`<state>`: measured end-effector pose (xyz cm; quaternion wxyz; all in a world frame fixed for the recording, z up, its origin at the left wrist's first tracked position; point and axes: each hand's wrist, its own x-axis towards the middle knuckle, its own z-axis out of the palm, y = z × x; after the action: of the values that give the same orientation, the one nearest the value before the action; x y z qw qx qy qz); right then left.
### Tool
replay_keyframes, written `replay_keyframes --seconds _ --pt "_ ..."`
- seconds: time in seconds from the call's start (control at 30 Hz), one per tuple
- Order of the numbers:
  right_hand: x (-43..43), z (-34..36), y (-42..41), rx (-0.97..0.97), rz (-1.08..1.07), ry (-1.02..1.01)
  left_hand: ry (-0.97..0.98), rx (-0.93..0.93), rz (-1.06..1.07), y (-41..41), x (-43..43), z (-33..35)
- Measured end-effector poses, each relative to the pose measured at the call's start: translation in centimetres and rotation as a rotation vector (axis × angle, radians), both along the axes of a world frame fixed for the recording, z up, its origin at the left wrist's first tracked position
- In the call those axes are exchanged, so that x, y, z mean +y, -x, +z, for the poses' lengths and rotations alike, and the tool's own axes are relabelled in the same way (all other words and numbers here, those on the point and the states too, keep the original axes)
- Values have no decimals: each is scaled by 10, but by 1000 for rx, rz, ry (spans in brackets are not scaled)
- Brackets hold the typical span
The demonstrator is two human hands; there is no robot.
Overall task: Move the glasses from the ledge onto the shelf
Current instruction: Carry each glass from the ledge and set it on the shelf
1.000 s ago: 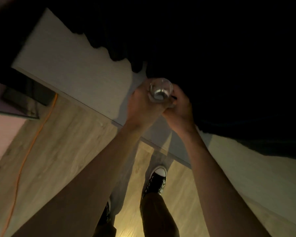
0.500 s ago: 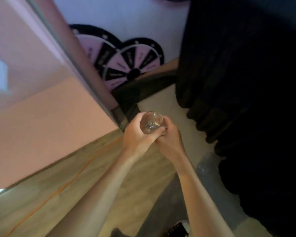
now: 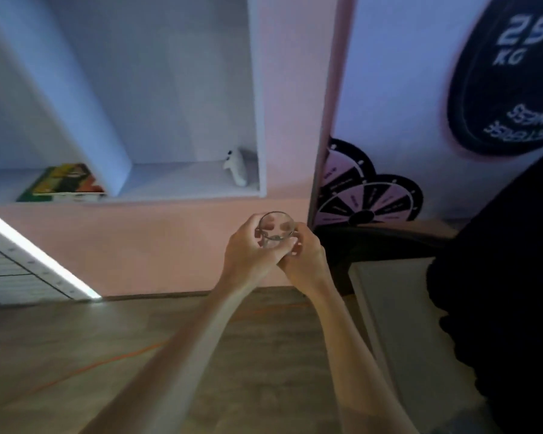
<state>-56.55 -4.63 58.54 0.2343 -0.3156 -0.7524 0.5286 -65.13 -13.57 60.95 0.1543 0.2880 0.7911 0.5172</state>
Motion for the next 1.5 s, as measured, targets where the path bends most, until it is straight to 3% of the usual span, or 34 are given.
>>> replay_keyframes --seconds 0.43,0.8,1.5 --pt "-166 116 206 69 284 64 -118 74 258 180 -188 102" --pt "-289 241 343 247 528 -133 -209 287 513 294 -324 228" --pt "-296 369 586 429 674 -164 -255 448 711 507 -334 360"
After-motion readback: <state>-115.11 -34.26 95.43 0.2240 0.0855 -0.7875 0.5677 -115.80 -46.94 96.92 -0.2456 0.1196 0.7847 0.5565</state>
